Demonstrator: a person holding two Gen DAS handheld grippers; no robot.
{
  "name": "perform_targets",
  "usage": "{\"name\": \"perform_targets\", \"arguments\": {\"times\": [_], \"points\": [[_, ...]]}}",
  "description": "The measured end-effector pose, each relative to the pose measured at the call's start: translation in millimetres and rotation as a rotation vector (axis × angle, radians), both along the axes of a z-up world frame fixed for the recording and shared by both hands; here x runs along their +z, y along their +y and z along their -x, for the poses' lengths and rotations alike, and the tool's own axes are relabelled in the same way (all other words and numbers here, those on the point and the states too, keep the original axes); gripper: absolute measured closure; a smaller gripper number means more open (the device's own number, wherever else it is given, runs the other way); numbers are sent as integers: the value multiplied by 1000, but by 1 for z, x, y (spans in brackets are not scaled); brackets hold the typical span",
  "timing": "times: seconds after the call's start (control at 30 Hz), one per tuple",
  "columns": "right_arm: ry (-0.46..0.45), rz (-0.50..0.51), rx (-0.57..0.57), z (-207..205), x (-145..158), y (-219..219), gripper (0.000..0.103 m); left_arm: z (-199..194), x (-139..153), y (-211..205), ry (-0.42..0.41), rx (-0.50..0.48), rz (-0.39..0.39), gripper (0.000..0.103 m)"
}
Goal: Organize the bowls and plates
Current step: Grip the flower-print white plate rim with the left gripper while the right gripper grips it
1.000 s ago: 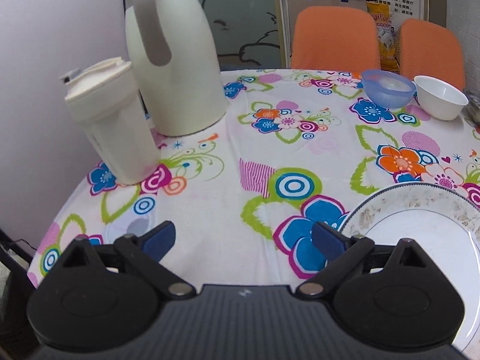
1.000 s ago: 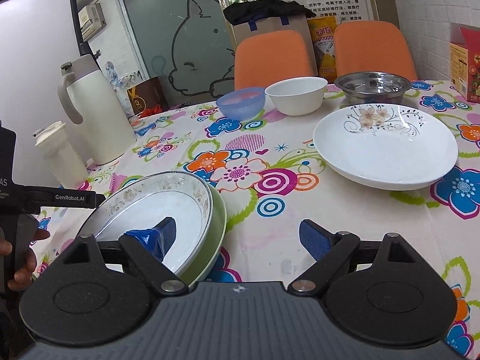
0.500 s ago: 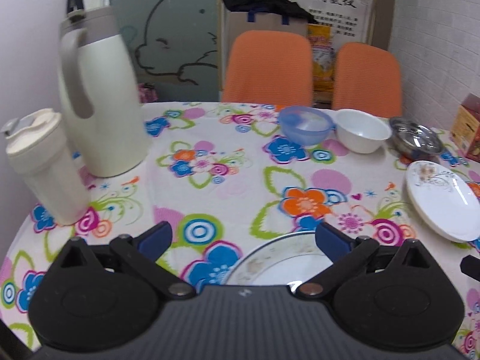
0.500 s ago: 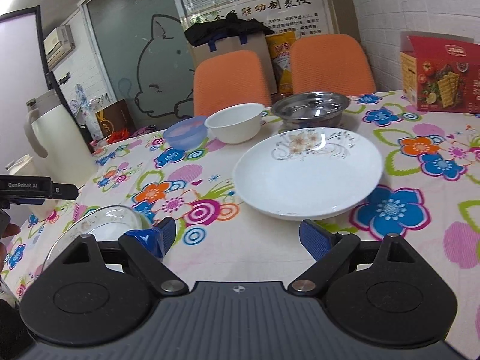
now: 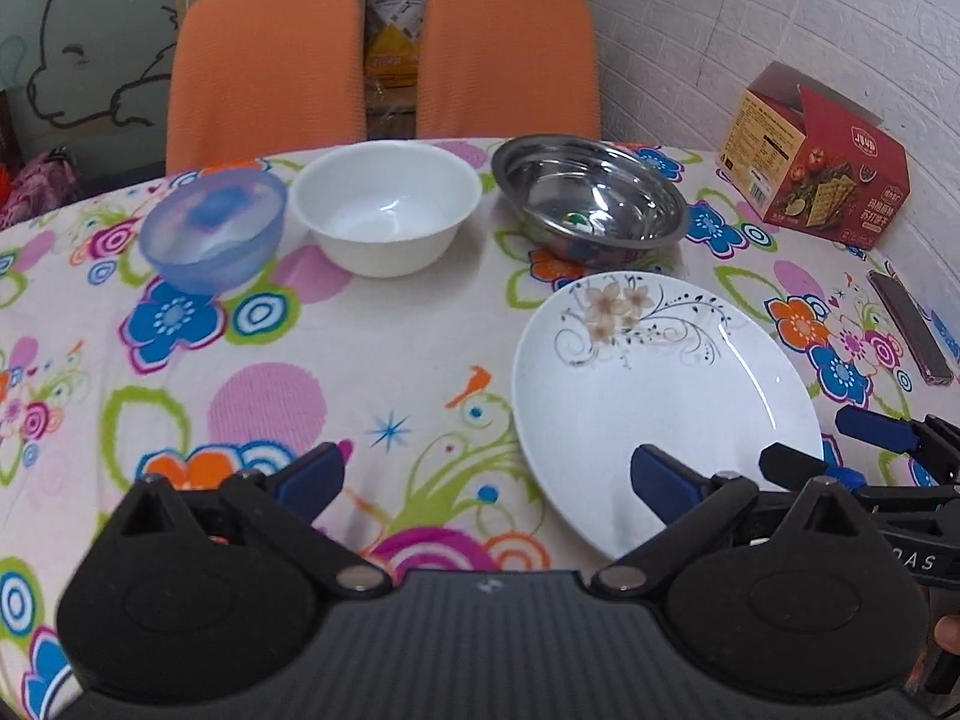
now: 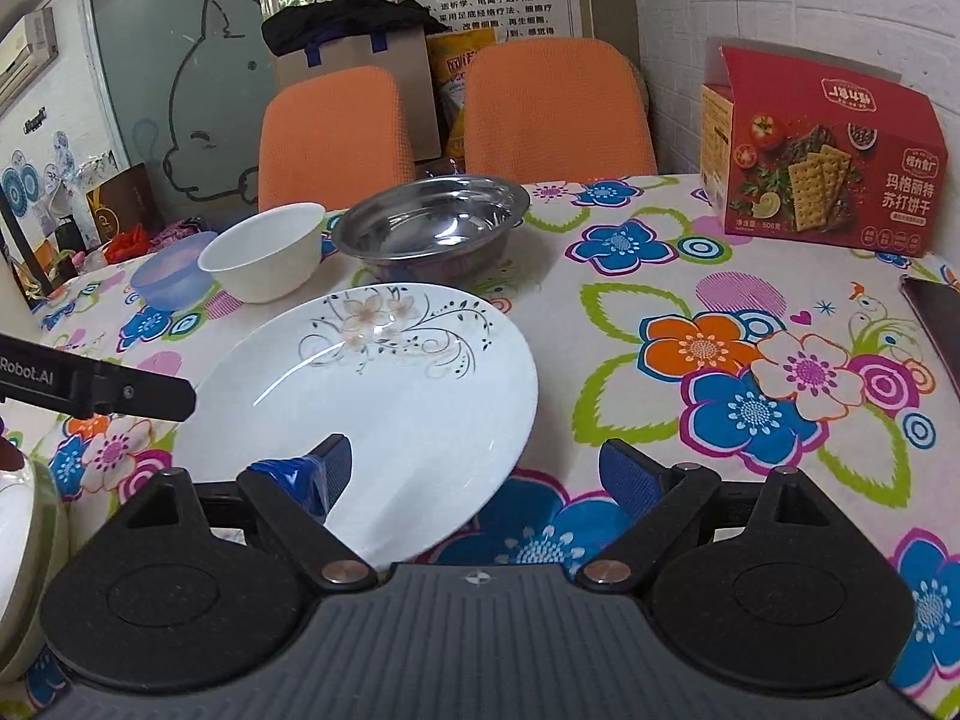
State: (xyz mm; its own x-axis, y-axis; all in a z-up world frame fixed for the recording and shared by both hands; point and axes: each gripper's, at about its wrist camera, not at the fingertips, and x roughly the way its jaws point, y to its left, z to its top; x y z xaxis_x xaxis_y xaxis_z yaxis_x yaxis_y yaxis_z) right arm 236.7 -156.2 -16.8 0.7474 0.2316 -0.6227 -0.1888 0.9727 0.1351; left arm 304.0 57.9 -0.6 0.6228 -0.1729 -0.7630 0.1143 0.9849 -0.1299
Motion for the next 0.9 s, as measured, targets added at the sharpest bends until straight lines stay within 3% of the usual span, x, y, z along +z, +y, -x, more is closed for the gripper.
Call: {"name": "perform_targets", "arguments": {"times": [0.2, 0.33, 0.47, 0.8, 0.9], "points": [[44, 24, 35, -26, -13, 8, 26, -35, -13, -25, 18, -17, -21, 3], [26, 57, 47, -30, -14, 13, 26, -45, -22, -32, 37, -29, -20, 3], [2, 64, 49, -29, -17, 16, 23, -51, -31, -38, 60, -41, -25, 3], [-18, 63, -13, -26, -18, 25, 22, -48, -33, -44, 30, -38, -59, 3], [-29, 66, 18, -23, -20, 31, 23, -47, -33, -46, 29, -40, -69, 3]]}}
